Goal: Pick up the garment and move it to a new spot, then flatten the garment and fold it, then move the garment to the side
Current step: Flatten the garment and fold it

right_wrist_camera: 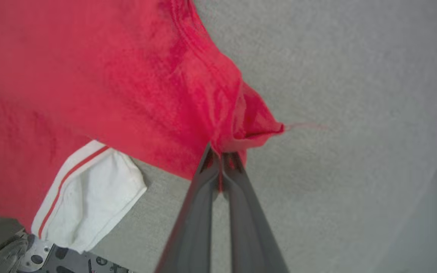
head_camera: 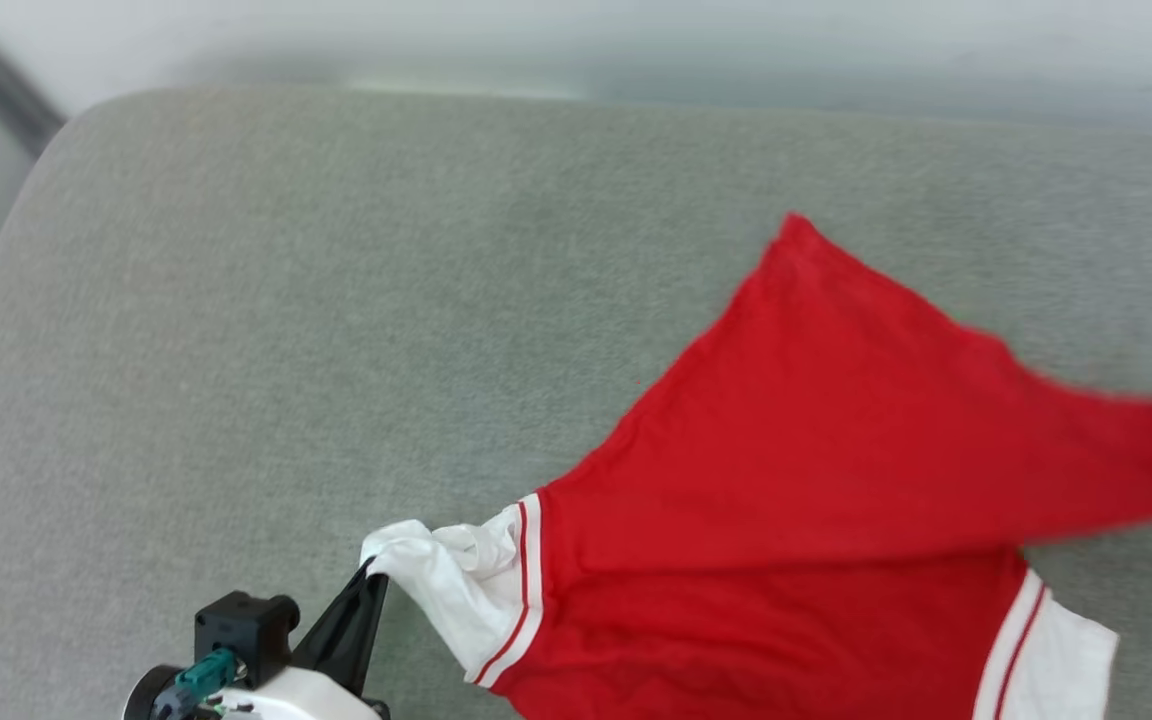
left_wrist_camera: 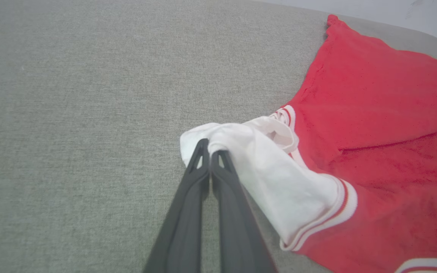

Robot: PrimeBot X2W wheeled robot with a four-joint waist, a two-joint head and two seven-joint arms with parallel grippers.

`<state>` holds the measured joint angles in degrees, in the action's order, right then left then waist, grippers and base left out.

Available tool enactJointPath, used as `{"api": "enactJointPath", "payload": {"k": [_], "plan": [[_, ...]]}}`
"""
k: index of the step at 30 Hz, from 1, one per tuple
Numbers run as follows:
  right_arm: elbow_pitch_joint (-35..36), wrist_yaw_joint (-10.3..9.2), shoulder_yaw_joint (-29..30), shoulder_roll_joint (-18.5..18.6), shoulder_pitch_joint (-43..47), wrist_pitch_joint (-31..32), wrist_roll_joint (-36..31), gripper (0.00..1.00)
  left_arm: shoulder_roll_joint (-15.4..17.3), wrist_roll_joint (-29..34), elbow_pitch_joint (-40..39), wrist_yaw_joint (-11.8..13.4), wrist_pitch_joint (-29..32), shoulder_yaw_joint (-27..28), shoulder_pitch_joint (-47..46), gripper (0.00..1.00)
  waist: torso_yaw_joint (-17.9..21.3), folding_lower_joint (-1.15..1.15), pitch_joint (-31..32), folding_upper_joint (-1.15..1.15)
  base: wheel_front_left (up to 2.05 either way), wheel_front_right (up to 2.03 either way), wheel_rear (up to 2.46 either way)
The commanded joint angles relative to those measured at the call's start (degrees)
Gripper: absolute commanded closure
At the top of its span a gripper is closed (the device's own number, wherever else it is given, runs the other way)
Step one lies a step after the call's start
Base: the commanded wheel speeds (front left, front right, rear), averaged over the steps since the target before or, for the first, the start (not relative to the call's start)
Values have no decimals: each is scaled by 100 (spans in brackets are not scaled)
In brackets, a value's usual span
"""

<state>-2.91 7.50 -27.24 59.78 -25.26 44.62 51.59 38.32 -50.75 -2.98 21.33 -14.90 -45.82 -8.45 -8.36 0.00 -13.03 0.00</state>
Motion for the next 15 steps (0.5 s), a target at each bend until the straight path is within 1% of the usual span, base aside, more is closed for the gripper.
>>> {"api": "enactJointPath", "payload": {"k": [1,2,3,6,8,11,15], "plan": [[75,-2,82,90,421,-87,87,100,29,-27,-14,28,-37,47,116,100,270,0,272,0,0,0,0],[117,-2,144,129,676,-144,110,100,37,-31,-22,34,-37,70,158,100,308,0,306,0,0,0,0],[117,-2,144,129,676,-144,110,100,37,-31,-22,34,-37,70,158,100,308,0,306,0,0,0,0],[196,-2,288,180,1476,-274,220,100,69,-19,-33,33,-38,126,271,100,393,0,376,0,0,0,0],[183,-3,431,108,1942,-399,288,100,82,-11,-43,29,-39,162,326,100,434,0,378,0,0,0,0],[56,-2,512,-148,2609,-541,362,100,74,19,-32,-1,-34,202,361,100,465,0,363,0,0,0,0],[-218,-2,581,-633,3089,-790,314,100,35,44,10,-50,-35,234,361,100,469,0,313,0,0,0,0]]}}
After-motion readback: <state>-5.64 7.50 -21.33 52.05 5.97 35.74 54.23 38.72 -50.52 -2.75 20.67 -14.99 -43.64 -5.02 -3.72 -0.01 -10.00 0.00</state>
